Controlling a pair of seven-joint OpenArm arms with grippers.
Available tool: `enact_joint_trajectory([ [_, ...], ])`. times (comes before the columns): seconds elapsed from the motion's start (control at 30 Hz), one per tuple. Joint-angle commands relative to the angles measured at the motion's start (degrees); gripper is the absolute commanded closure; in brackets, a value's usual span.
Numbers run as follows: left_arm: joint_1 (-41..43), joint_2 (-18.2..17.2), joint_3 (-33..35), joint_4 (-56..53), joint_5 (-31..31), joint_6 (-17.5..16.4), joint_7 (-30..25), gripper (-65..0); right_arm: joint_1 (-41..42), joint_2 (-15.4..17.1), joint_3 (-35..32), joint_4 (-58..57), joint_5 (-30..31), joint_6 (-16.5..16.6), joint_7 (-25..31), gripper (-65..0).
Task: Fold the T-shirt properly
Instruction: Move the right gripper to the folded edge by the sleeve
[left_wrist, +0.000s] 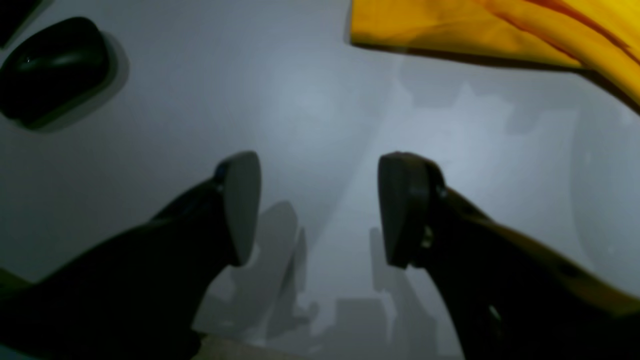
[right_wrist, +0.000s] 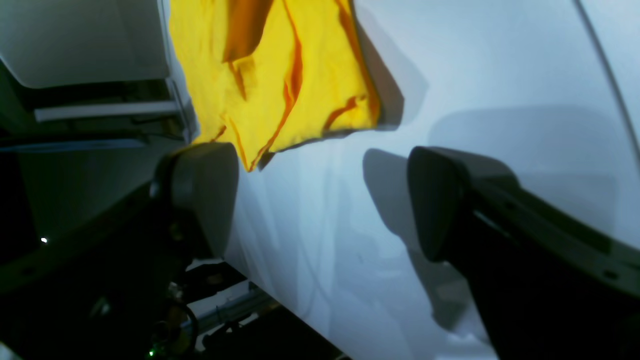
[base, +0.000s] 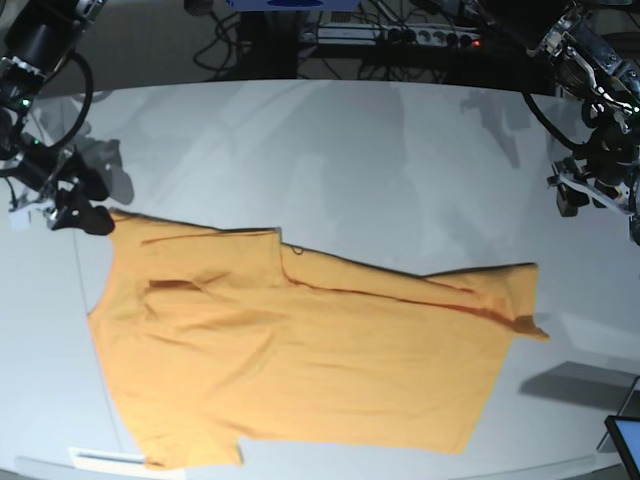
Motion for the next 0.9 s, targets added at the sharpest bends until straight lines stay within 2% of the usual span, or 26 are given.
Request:
enact_joint_trajectory([
  [0.0, -0.63, -0.92, -0.19, 0.87, -0.58, -0.08, -1.38, -36.6, 1.41, 1.19, 0.18, 0.63, 1.74, -0.09, 0.18, -52.2],
  [0.07, -0.63, -0.92, -0.19, 0.87, -0.58, -0.08, -1.38, -36.6, 2.03, 1.11, -0.17, 0.63, 1.74, -0.09, 0.18, -52.2],
  [0.23, -0.81, -0.92, -0.01, 0.87, -0.58, -0.08, -1.38, -36.6, 3.52, 1.02, -6.06, -1.92, 2.01, 0.08, 1.85, -51.9],
  [0.4, -1.60, -1.10, -0.19, 0.87, -0.58, -0.08, -1.38, -36.6, 4.22, 1.37, -6.94, -7.63, 1.83, 0.17, 3.61, -51.8],
  [0.63, -1.86, -0.92, 0.08, 0.87, -0.58, -0.08, -1.38, -36.6, 6.07, 1.02, -7.21, -7.46, 1.83, 0.17, 3.08, -51.8],
  [0.87, -1.95, -0.92, -0.19, 0.87, -0.58, -0.08, -1.38, -36.6, 8.00, 1.02, -12.22, -7.46, 1.92, 0.26, 3.52, -51.5],
])
